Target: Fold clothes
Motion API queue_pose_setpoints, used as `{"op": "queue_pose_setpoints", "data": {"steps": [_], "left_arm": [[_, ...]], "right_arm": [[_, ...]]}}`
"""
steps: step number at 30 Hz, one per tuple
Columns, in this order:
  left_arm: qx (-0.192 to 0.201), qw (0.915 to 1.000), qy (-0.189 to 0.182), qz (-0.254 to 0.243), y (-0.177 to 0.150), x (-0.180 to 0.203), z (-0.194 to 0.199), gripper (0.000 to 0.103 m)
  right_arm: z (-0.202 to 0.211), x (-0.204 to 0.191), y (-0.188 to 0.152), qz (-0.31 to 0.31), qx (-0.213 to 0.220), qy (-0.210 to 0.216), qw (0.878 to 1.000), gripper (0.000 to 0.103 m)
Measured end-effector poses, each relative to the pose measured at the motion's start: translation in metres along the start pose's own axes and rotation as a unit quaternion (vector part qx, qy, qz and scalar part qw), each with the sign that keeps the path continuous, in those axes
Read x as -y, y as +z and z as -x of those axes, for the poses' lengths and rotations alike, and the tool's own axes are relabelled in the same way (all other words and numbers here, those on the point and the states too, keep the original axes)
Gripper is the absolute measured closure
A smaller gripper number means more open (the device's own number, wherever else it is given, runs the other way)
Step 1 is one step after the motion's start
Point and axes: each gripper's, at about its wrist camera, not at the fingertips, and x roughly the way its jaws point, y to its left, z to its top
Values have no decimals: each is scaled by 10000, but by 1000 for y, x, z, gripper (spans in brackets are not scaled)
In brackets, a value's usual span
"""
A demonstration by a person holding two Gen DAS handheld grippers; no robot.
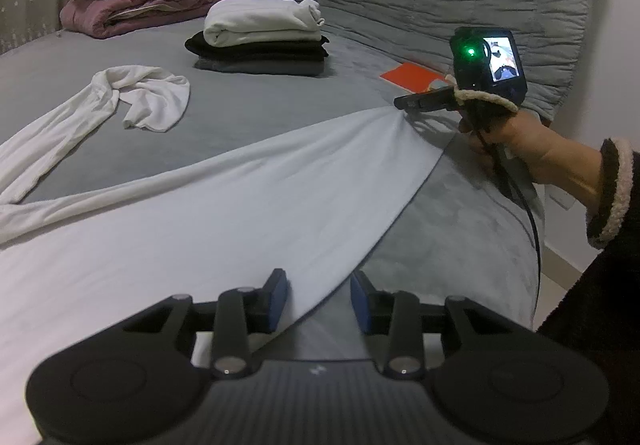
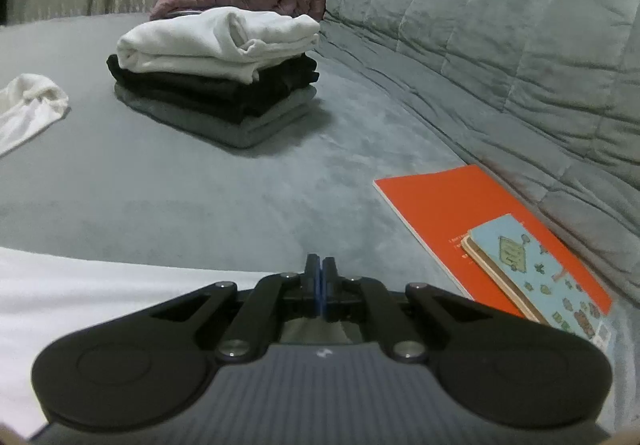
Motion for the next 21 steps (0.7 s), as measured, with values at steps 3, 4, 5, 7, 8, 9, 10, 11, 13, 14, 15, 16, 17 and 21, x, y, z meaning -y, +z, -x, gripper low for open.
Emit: {"op": "queue_pose_setpoints", "data": {"steps": [3,4,5,7,8,9,10,11,13,14,15,16,17,21], "left_arm": [[43,9999,-26,142,2,-6,5,67],[73,9998,2,196,2,-9,8,66],[115,9996,75,244,3,-12,10,66],[213,9988,271,351,4,-21,14,66],[265,9981,380,406,5,-26,16,65],[314,9972,492,469,5,-31,18,64],[352,9961,602,542,6,-37,19,63],[381,9950,699,607,7,-42,21,63],[433,9925,881,727,9,-53,24,63],[453,9915,945,766,10,-58,25,63],[477,9905,1011,805,10,-63,28,63],[494,9895,1070,841,9,-68,30,63],[508,9884,1129,883,9,-74,32,62],[554,9834,1357,1071,5,-96,41,62]], "right_arm": [[7,-3,3,0,10,-34,10000,93],[11,-4,6,-22,38,30,10000,89],[16,-5,9,-45,66,95,9999,88],[23,-8,14,-107,116,239,9996,80],[27,-11,17,-188,134,367,9991,70],[31,-15,21,-285,142,545,9980,66],[34,-19,25,-363,134,733,9966,66],[37,-24,28,-419,126,929,9947,66],[42,-38,36,-466,108,1337,9899,66],[44,-47,39,-466,106,1538,9869,66],[47,-56,43,-430,109,1731,9839,66],[49,-65,45,-389,104,1913,9807,66],[50,-73,48,-349,93,2103,9770,66],[57,-113,58,-131,20,2912,9566,66]]}}
